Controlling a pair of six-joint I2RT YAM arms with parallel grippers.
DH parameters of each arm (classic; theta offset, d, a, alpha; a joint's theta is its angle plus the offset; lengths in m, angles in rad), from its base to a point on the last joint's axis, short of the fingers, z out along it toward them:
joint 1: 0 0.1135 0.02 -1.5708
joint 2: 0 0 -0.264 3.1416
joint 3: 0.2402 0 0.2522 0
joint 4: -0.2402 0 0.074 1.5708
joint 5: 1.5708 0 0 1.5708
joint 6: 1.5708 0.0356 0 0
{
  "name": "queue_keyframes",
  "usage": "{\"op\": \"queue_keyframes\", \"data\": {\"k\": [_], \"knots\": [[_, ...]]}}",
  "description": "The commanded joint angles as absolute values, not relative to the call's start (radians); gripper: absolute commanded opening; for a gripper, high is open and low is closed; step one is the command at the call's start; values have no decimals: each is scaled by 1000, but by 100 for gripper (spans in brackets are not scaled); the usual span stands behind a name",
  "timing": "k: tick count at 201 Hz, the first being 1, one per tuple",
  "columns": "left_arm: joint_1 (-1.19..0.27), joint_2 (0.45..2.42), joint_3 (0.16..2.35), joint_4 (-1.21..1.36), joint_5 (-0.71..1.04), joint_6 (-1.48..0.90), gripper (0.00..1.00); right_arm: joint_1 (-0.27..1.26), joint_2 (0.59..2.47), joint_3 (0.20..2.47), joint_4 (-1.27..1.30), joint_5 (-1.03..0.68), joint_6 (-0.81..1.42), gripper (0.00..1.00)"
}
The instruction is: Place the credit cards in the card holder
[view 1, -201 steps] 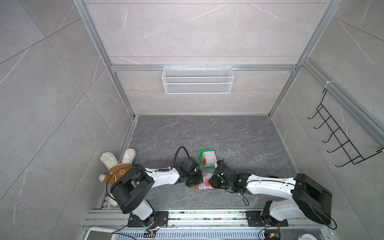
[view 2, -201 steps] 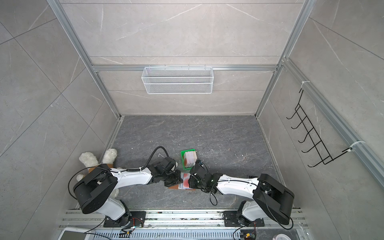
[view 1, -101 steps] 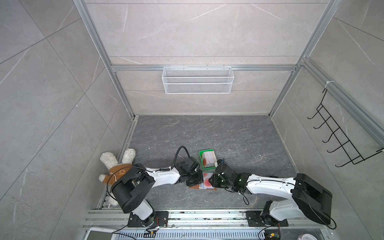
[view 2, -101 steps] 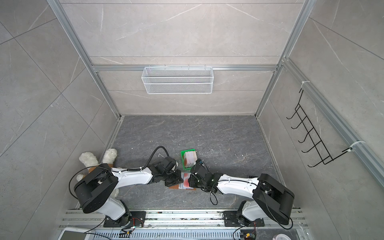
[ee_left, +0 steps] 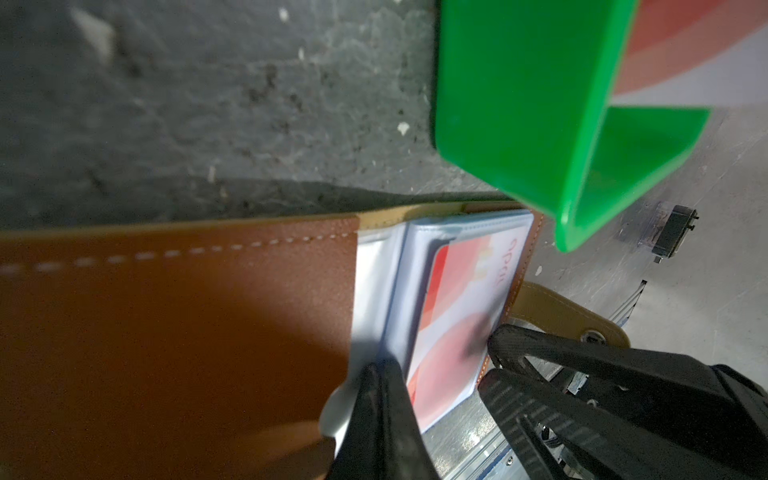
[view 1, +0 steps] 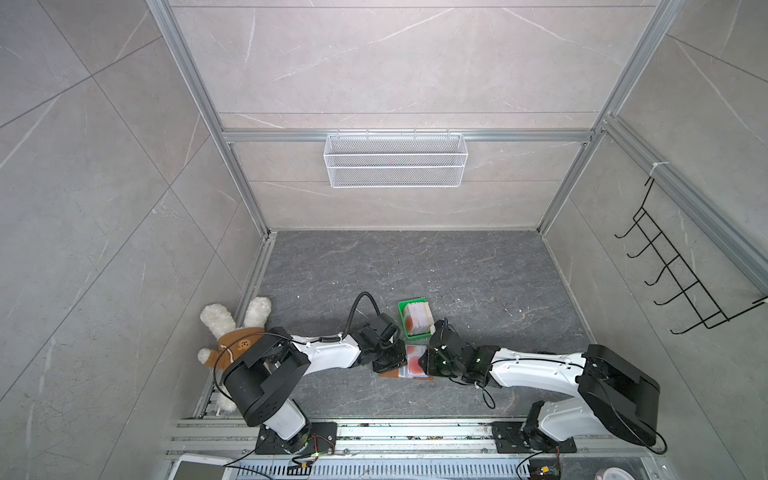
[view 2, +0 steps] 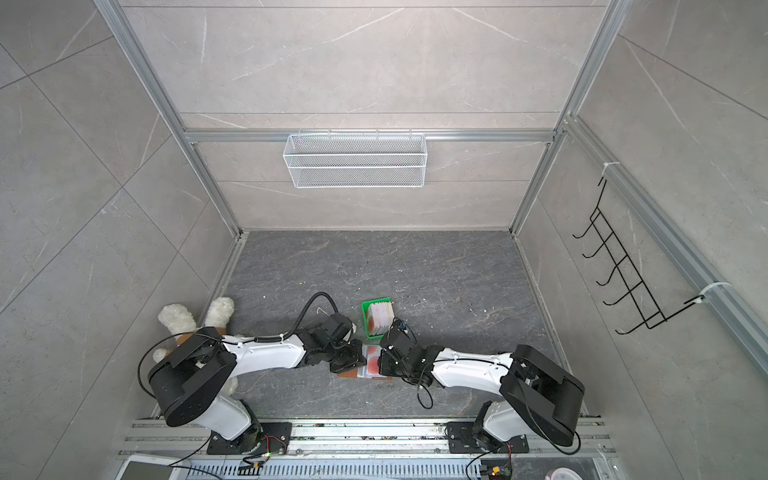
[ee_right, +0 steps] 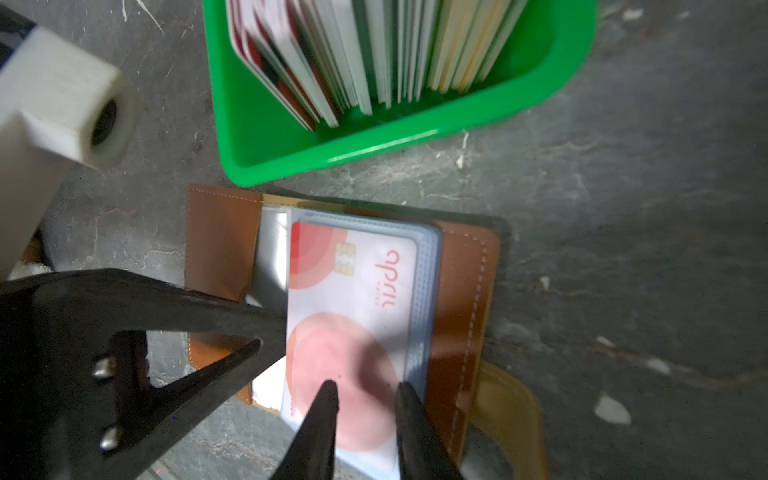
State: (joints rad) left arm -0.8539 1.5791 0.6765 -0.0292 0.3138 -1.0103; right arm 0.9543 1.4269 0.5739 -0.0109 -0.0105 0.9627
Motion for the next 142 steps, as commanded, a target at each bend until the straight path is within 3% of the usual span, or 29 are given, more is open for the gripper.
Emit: {"op": "queue_keyframes", "data": {"k": [1,142], "knots": [[-859,1589,683,-46,300,-991,0,949,1440,577,-58,27,982,28],[-867,1599,680,-19,311,-1003,0,949,1444,543,80,-46,994,28]]}}
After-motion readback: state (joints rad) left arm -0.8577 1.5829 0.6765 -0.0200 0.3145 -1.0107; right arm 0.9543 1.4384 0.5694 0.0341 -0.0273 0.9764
